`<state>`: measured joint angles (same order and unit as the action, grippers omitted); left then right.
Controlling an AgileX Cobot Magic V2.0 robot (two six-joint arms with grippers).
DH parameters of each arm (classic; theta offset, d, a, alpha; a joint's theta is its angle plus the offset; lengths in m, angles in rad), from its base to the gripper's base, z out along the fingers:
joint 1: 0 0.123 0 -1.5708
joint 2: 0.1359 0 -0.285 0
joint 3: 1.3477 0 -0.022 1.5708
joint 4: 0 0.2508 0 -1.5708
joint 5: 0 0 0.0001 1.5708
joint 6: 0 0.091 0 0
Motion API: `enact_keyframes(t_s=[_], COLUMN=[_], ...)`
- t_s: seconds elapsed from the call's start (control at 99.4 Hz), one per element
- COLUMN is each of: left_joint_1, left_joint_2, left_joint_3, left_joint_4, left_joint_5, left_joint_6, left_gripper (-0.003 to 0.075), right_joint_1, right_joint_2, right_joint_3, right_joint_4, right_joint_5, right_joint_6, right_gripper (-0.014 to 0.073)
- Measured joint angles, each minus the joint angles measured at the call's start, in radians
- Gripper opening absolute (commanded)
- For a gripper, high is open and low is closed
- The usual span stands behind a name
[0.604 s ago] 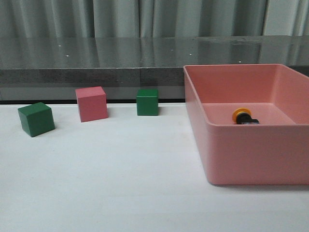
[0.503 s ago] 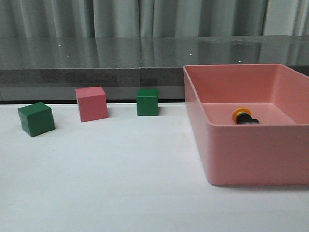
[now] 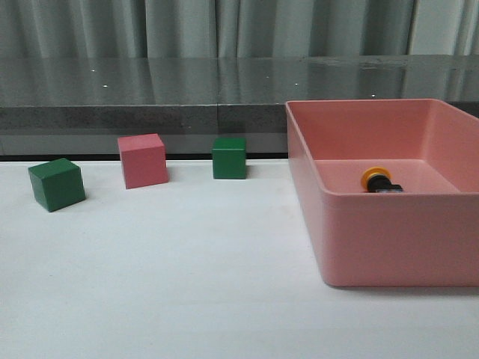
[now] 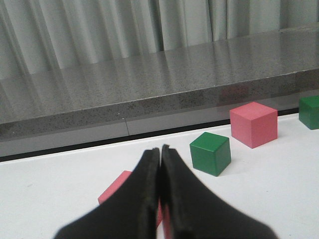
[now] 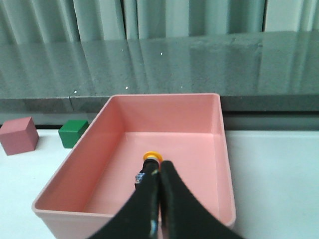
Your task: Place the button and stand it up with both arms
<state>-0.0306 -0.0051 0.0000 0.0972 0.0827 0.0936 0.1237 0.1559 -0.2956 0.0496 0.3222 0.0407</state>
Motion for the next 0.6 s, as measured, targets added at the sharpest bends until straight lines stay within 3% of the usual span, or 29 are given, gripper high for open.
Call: enact_keyframes(t_s=[0.161,0.473,0.604], left_joint_1=[0.0,0.0,0.0], left_joint_2=[0.0,0.0,0.0], left_joint_3=[0.0,0.0,0.0], left_joint_4=[0.0,0.0,0.0], left_joint_5=[0.0,0.0,0.0], left_joint_6=[0.0,0.0,0.0], left_gripper=[-0.002,-0.002,-0.002], right_joint_1=[0.0,0.0,0.002], right_joint_2=[0.246,0.799,1.018], right_joint_3=[-0.249,-0.556,-0.651], right_joint_4=[0.009,0.041,0.043], right_joint_5=[0.117,0.095,0.084], right_joint_6=[0.0,0.0,0.0], right_gripper=[-0.0061,-0.0057,0.0043])
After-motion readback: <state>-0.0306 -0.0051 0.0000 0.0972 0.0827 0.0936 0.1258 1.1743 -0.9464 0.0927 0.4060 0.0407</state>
